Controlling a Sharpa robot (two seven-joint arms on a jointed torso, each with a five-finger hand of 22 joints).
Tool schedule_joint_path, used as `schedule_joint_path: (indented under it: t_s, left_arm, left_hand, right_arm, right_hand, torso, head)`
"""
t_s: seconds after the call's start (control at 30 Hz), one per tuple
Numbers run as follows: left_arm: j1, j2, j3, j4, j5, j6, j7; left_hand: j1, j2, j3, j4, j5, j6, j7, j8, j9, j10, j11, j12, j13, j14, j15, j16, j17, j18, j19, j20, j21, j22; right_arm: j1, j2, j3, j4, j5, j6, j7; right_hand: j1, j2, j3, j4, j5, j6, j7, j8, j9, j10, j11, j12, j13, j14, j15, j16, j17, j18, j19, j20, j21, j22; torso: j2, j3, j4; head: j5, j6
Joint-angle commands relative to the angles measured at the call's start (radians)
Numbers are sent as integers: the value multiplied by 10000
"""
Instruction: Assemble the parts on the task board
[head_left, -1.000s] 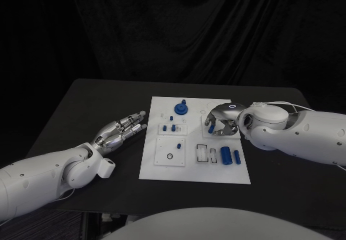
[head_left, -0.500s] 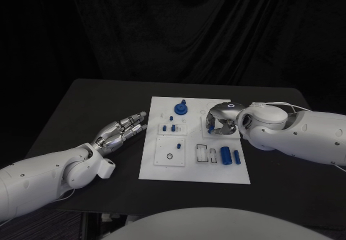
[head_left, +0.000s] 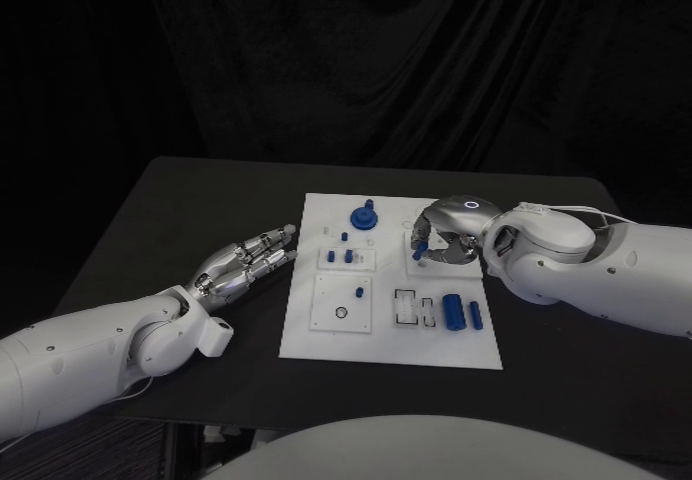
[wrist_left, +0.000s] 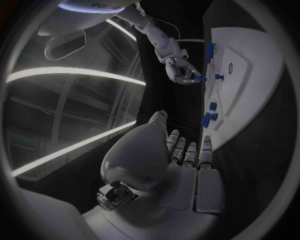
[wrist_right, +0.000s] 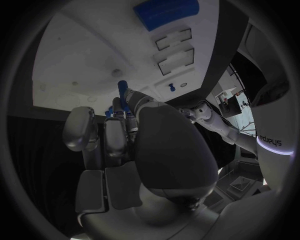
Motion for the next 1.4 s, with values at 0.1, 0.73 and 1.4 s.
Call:
schedule_joint_path:
  t_s: [0.1, 0.73, 1.4]
  left_arm:
    - [-17, 9, 10, 36, 64, 77, 556]
    - [-74, -171, 10, 336, 64, 89, 561]
    - [-172, -43, 11, 174, 65, 181, 525]
  left_hand:
    - [-100, -19, 54, -7, -57, 39, 56, 22, 16, 9, 59, 46, 18, -1, 72, -5, -8, 71, 9, 69, 39, 10]
    - [-38, 10, 160, -77, 26, 24, 78, 18, 13, -1, 85, 45, 15, -25, 14, -16, -17, 79, -40, 19, 13, -102]
    - [-62, 10, 199, -79, -123, -22, 89, 10, 7, -25, 84, 30, 11, -34, 4, -19, -20, 75, -45, 5, 11, -123]
  right_arm:
    - [354, -189, 17, 774, -47, -410, -111]
    - [-352, 1569, 19, 1105, -2376, -26, 565]
    - [-810, 2672, 19, 194, -2553, 790, 788]
  right_hand:
    - [67, 14, -14, -51, 4, 81, 7, 13, 47, 288, -196, -123, 20, -2, -64, -31, 16, -112, 11, -93, 87, 1436]
    - [-131, -299, 156, -276, 676, -28, 15, -268, 181, 632, -204, -635, 46, 271, -87, 189, 486, -237, 293, -128, 750, 1609]
    - [-185, -328, 196, -362, 519, -118, 57, -395, 208, 619, -160, -803, 58, 236, -49, 126, 414, -226, 251, -105, 679, 1587]
  torso:
    - [-23, 2, -2]
    - [-3, -28, 7]
    - [25, -11, 37]
  head:
    - [30, -1]
    - [312, -1]
    - [255, -1]
